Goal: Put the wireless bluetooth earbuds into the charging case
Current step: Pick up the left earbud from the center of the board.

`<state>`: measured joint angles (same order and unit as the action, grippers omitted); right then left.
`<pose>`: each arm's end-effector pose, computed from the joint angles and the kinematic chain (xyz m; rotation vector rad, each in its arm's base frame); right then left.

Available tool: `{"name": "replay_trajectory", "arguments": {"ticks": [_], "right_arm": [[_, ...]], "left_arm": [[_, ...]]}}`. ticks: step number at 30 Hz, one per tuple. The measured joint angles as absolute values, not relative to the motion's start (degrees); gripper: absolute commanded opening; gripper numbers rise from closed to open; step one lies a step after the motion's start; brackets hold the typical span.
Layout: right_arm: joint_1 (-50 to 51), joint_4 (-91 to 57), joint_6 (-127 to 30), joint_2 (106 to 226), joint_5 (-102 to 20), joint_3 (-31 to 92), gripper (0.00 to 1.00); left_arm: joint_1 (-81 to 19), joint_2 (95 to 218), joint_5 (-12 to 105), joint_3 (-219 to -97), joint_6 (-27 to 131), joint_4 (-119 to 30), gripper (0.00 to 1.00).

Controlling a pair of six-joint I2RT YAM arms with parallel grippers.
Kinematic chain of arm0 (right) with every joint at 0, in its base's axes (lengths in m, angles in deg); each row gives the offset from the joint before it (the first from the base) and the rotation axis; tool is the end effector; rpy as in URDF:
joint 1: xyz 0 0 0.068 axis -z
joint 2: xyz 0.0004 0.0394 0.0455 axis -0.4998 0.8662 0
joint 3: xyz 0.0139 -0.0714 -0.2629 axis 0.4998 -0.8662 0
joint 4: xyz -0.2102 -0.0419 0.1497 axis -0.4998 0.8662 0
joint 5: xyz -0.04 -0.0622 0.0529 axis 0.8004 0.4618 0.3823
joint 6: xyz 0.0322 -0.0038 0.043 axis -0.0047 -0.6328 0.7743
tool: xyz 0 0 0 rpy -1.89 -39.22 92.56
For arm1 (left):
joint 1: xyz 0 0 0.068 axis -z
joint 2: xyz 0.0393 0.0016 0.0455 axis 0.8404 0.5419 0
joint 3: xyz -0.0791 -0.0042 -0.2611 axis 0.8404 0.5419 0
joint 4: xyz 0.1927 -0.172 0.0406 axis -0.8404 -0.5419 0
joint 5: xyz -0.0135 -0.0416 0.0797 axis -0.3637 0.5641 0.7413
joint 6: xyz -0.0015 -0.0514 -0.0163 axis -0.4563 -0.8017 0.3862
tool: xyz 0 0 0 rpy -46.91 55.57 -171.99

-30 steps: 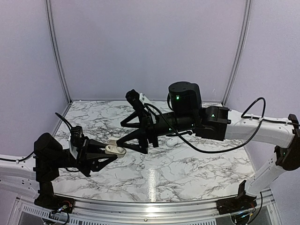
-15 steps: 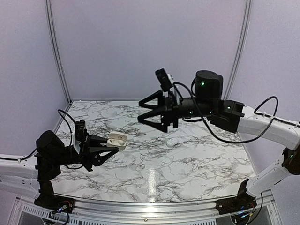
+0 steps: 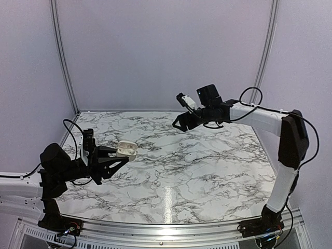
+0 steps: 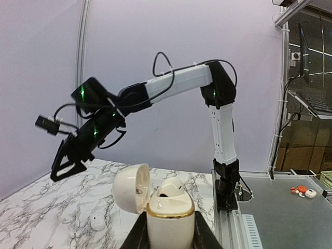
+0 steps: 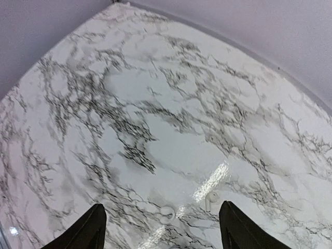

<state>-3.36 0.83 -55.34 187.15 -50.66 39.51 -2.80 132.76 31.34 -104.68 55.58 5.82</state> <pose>0.3409 0.2372 0.2903 -0.8141 2.0907 0.6567 0.1014 -0.1660 0.2746 0.8637 1.0306 -1.1756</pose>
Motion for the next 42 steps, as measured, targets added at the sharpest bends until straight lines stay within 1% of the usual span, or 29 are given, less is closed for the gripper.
{"name": "replay_trajectory", "arguments": {"ticks": [4,8,13,16,26,28,33,42], "right_arm": [[-2.88,6.04,-58.22,196.86,-46.29,43.35,0.71],[-2.2,9.99,-59.47,202.45,-44.43,45.1,0.66],[-1.33,12.7,-60.17,208.18,-43.03,52.16,0.62],[-1.26,13.18,-60.41,209.91,-42.92,54.46,0.57],[-1.26,14.87,-61.11,214.02,-42.9,55.81,0.51],[-1.26,14.91,-61.2,214.69,-42.88,55.81,0.47],[-1.26,15.74,-61.41,216.59,-42.66,57.43,0.42],[-1.26,16.4,-62.22,217.86,-41.52,59.35,0.26]], "left_arm": [[-2.99,132.76,31.34,-103.92,55.61,5.84,0.0],[-3.08,132.76,31.34,-103.26,55.61,5.88,0.0],[-3.1,132.76,31.34,-103.11,55.61,6.02,0.0],[-3.1,132.76,31.32,-103.11,55.63,6.02,0.0],[-3.15,132.76,31.32,-103.11,56.04,6.02,0.0],[-3.15,132.76,31.32,-103.11,56.06,6.02,0.0],[-3.21,132.76,31.34,-103.11,56.09,6.02,0.0],[-3.3,132.76,31.34,-103.11,56.5,6.02,0.0]]}}
